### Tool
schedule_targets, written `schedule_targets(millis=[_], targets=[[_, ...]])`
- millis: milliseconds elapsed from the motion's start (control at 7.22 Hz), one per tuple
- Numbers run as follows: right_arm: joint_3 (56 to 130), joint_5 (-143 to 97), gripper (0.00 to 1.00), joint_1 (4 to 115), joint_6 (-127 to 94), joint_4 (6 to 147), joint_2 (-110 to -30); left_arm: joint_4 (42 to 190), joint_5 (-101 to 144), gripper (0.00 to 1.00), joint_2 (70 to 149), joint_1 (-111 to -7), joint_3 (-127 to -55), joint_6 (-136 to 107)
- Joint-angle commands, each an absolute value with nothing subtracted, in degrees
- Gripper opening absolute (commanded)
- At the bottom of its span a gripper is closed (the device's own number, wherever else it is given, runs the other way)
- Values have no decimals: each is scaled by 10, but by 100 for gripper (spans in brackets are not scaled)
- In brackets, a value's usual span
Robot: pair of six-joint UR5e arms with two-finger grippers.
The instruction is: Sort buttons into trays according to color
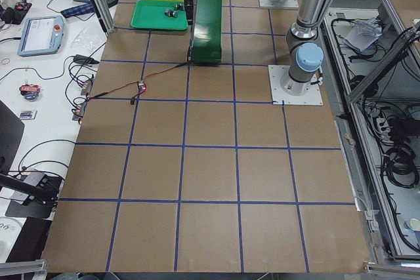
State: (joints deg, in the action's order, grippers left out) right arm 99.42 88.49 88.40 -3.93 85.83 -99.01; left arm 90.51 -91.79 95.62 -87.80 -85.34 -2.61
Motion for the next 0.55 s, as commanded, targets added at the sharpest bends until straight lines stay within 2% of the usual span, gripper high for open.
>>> schedule_targets(millis=[0, 415], targets=[[996, 890, 100, 907, -45, 859, -990, 905, -918, 100, 957, -878, -853, -26], [996, 888, 100, 916, -55, 867, -990, 905, -917, 100, 953, -882, -853, -27]])
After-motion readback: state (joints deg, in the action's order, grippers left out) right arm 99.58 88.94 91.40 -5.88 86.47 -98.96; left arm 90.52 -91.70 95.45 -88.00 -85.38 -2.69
